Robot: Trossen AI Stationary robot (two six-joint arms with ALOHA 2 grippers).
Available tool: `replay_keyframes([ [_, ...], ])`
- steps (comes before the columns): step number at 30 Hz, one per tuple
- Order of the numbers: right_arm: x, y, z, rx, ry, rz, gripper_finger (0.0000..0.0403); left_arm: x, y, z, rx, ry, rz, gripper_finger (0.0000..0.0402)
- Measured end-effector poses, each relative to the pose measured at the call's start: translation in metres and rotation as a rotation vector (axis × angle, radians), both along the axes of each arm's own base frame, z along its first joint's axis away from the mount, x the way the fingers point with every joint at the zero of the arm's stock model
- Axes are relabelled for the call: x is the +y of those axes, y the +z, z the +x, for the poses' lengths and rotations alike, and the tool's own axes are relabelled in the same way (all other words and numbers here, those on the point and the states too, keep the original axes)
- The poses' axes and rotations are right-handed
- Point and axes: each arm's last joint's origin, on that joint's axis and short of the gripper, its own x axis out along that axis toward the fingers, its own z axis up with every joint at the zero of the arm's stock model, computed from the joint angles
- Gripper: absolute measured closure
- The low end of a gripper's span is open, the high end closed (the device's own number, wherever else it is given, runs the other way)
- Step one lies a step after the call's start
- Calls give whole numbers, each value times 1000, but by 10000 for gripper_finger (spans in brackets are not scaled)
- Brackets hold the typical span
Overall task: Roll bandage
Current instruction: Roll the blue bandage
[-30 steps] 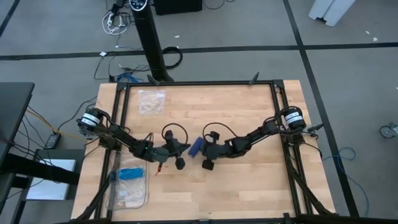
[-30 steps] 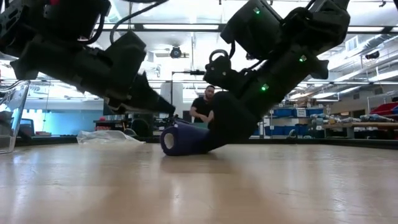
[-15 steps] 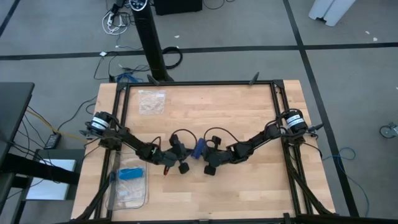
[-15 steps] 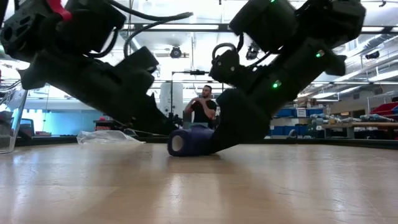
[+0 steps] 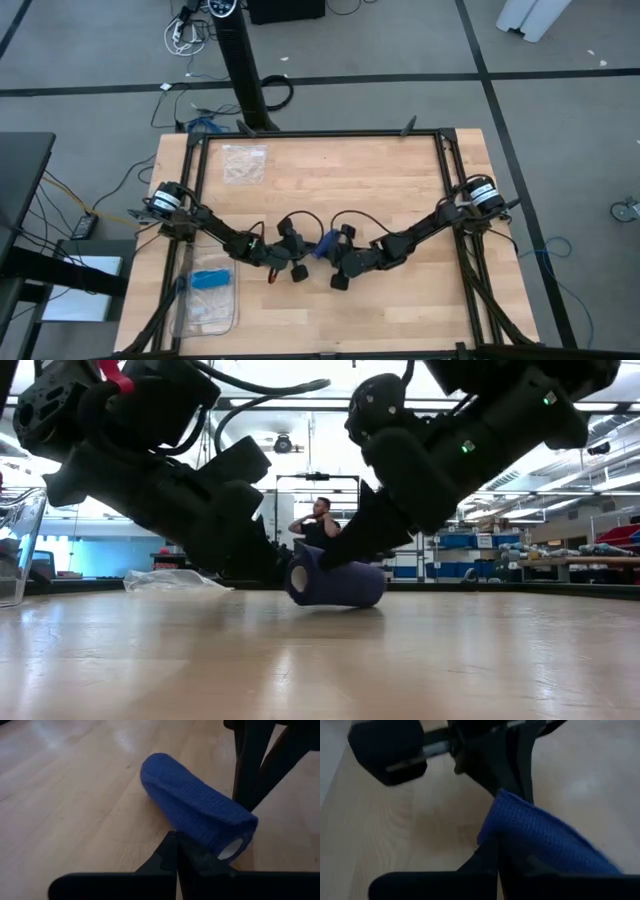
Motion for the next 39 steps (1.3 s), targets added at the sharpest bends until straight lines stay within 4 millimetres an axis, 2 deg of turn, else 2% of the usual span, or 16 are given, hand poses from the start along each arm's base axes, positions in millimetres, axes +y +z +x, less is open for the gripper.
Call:
replay_keyframes([
  [7, -4, 1, 1, 3, 2, 12, 401, -1, 1, 0, -5, 0, 11, 397],
  [20, 20, 1, -6, 28, 156, 96, 397, -1, 1, 1, -12, -7, 6, 396],
  [27, 16, 2, -5, -7, 62, 5, 401, -1, 1, 0, -9, -7, 7, 396],
  [31, 16, 5, -6, -2, 79, -16, 400, -3, 1, 0, -12, -11, 6, 396],
  [35, 22, 16, -11, -35, 73, -57, 400, -5, 2, 0, -15, -32, 25, 396],
  [39, 16, 15, -10, -6, 67, -77, 401, -6, 3, 0, -19, -38, 25, 396],
])
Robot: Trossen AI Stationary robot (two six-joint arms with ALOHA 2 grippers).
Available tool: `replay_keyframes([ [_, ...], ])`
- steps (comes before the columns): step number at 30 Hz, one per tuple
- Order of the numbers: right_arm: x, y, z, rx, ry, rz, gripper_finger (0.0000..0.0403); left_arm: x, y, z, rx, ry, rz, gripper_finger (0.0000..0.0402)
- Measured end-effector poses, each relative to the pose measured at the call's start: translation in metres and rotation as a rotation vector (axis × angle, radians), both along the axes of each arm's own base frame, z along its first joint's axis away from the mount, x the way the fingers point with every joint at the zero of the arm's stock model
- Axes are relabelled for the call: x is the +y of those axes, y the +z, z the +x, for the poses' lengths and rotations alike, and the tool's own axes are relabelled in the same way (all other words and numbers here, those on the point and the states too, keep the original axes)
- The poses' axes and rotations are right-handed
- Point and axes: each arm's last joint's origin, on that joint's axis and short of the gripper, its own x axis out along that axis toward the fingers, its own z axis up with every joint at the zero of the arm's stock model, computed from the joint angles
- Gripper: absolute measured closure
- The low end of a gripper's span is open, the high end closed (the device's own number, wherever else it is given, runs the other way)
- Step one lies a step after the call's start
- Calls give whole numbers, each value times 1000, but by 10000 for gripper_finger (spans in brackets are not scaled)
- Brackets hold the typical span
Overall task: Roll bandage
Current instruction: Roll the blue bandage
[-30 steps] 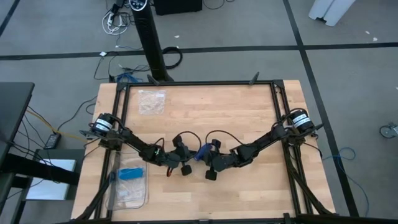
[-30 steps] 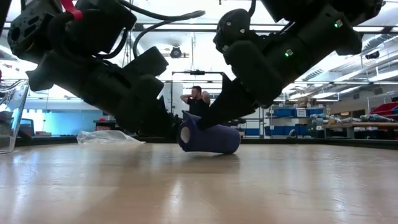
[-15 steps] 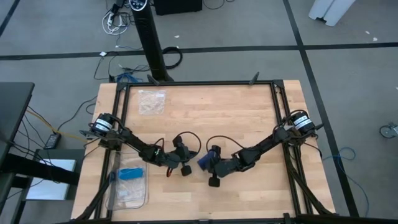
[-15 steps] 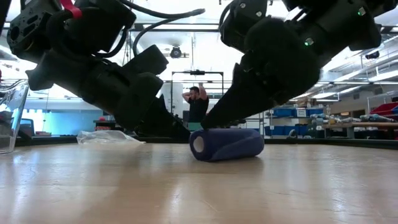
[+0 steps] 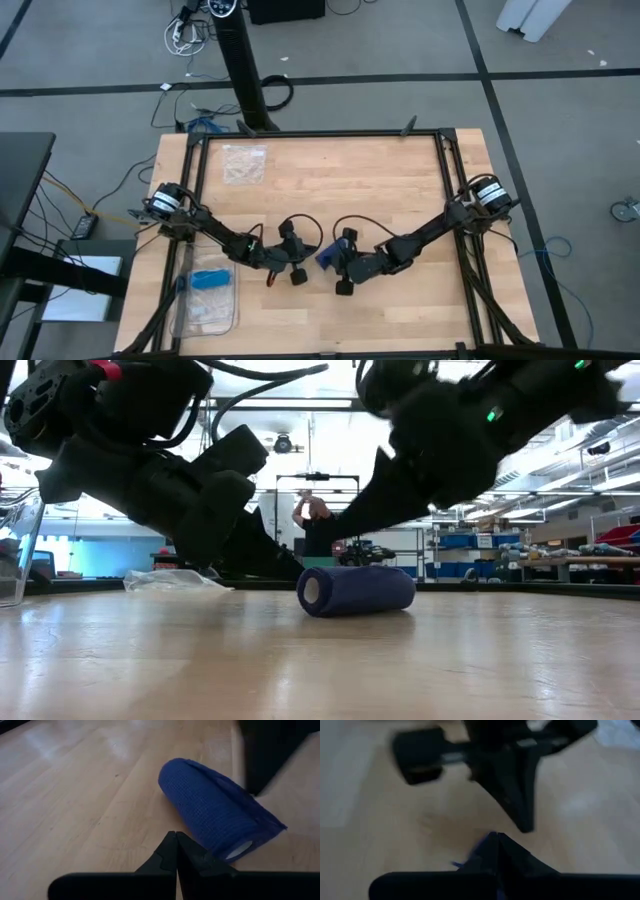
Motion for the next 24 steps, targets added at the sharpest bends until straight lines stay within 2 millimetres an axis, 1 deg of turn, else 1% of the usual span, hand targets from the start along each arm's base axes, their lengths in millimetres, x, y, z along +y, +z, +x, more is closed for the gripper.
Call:
replay_keyframes([
  [5, -13, -6, 0, 63, -54, 18, 401, -1, 2, 2, -5, -6, 7, 396],
  [9, -15, -5, 1, 62, -56, 23, 401, -5, 7, 6, -18, -27, 31, 396],
  [14, -13, -9, 1, 95, -2, 60, 402, -9, 12, 11, -27, -44, 49, 396],
  [18, -13, -12, 0, 117, -8, 74, 402, -11, 13, 12, -16, -47, 53, 396],
  [24, -1, -15, -6, 141, 19, 69, 402, -13, 13, 12, -23, -63, 39, 396],
])
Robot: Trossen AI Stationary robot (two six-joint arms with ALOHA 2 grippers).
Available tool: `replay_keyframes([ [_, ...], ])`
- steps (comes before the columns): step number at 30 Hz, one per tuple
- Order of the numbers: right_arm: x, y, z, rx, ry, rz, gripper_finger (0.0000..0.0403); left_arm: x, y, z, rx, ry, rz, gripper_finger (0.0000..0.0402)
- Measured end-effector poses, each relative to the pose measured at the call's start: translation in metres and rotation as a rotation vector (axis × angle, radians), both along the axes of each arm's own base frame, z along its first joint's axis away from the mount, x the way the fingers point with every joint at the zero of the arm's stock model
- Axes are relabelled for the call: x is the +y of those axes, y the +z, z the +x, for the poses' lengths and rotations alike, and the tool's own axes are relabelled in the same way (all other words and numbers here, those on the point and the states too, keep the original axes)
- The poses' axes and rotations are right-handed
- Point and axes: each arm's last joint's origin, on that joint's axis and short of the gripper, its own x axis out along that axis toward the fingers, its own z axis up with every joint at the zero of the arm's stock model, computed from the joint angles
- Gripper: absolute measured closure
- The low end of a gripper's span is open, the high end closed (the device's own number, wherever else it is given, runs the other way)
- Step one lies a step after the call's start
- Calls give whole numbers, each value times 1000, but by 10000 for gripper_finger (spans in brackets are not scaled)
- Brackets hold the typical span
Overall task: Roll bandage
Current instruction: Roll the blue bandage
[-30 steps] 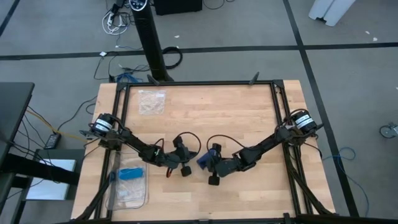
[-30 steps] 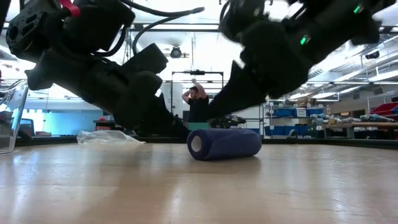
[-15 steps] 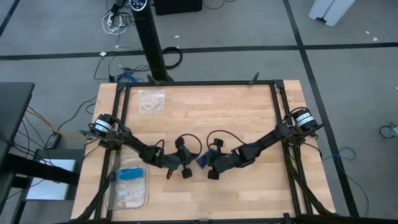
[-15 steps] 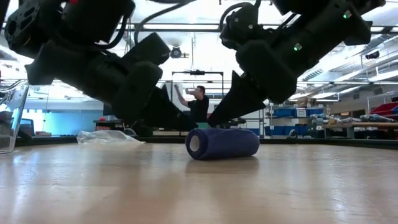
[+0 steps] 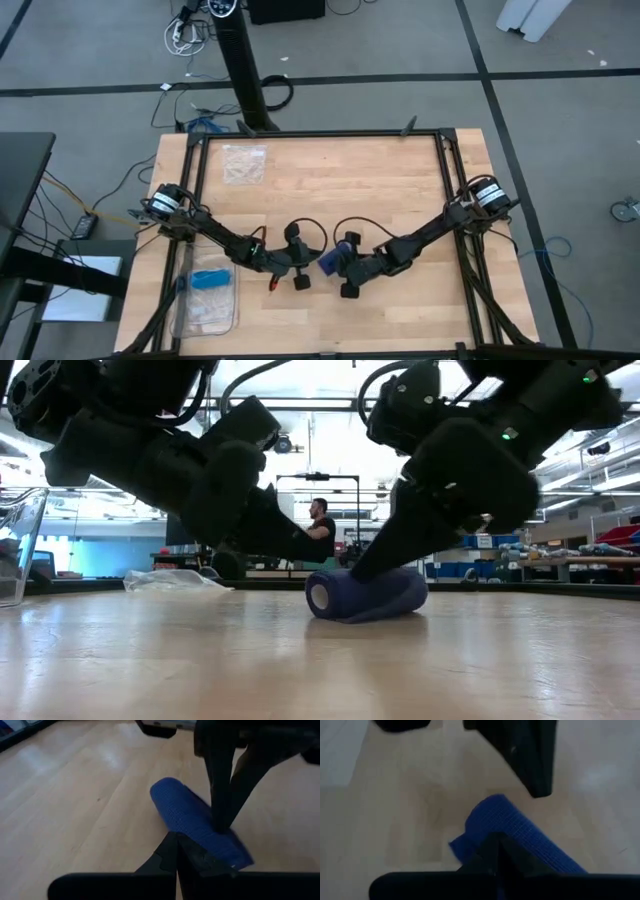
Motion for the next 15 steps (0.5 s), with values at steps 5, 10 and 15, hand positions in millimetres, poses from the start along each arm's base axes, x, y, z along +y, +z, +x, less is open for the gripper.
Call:
replay_keyframes([
  [5, 6, -2, -3, 7, 6, 17, 402, -3, -1, -1, 21, -16, -19, 396],
  [10, 8, -2, -4, 10, 10, 15, 402, -9, 4, 7, 79, -39, -5, 396],
  [15, 8, -2, -4, 9, 9, 15, 402, -12, 9, 15, 132, -58, 29, 396],
])
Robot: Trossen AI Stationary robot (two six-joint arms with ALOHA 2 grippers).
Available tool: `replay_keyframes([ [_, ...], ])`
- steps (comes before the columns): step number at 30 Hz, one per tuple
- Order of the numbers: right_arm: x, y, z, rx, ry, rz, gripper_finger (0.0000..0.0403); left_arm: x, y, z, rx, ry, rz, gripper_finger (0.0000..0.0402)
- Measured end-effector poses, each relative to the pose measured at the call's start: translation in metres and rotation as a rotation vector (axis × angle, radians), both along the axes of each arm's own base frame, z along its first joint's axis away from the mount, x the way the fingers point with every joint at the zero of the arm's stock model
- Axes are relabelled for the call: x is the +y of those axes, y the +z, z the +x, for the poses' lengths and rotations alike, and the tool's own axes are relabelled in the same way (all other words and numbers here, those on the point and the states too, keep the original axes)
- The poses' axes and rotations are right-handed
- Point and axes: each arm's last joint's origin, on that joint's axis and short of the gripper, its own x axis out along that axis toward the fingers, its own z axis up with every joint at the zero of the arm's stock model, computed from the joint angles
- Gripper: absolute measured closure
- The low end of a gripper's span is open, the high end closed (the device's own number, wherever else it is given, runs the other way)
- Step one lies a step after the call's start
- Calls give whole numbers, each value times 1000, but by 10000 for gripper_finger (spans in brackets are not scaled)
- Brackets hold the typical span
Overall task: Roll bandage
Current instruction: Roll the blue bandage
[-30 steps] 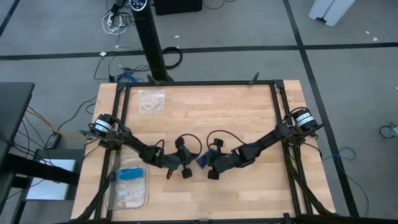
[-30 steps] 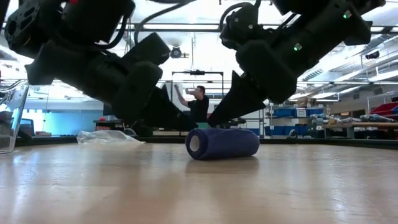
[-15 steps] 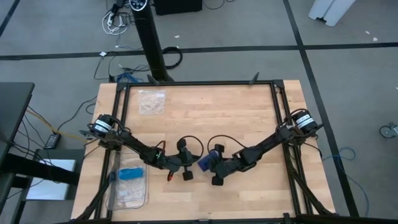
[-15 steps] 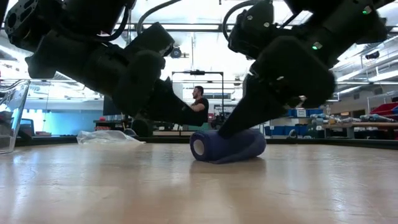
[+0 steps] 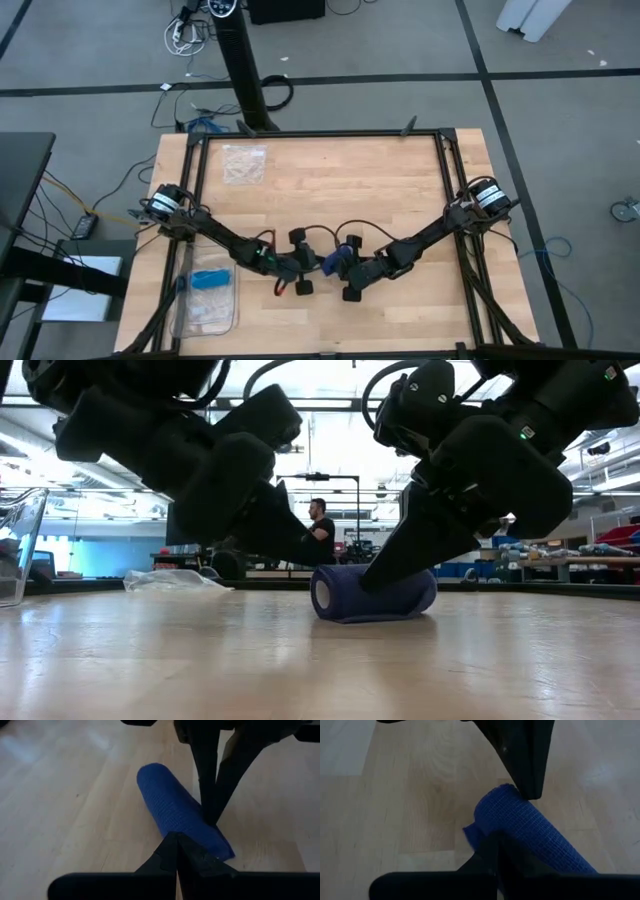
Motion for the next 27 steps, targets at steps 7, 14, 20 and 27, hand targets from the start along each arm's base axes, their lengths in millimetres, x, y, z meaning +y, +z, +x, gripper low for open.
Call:
replay_keyframes([
  [7, 1, 0, -1, -2, 1, -3, 398, 0, 0, 1, 7, -6, -1, 396],
  [14, 8, 1, -2, -20, 21, 1, 393, -1, 1, 1, 5, -19, -13, 396],
  [20, 15, 5, -4, -55, 44, -18, 392, -1, 1, 1, 5, -30, -21, 396],
  [27, 10, 11, -3, -120, -57, -135, 397, -2, 1, 1, 3, -38, -24, 396],
])
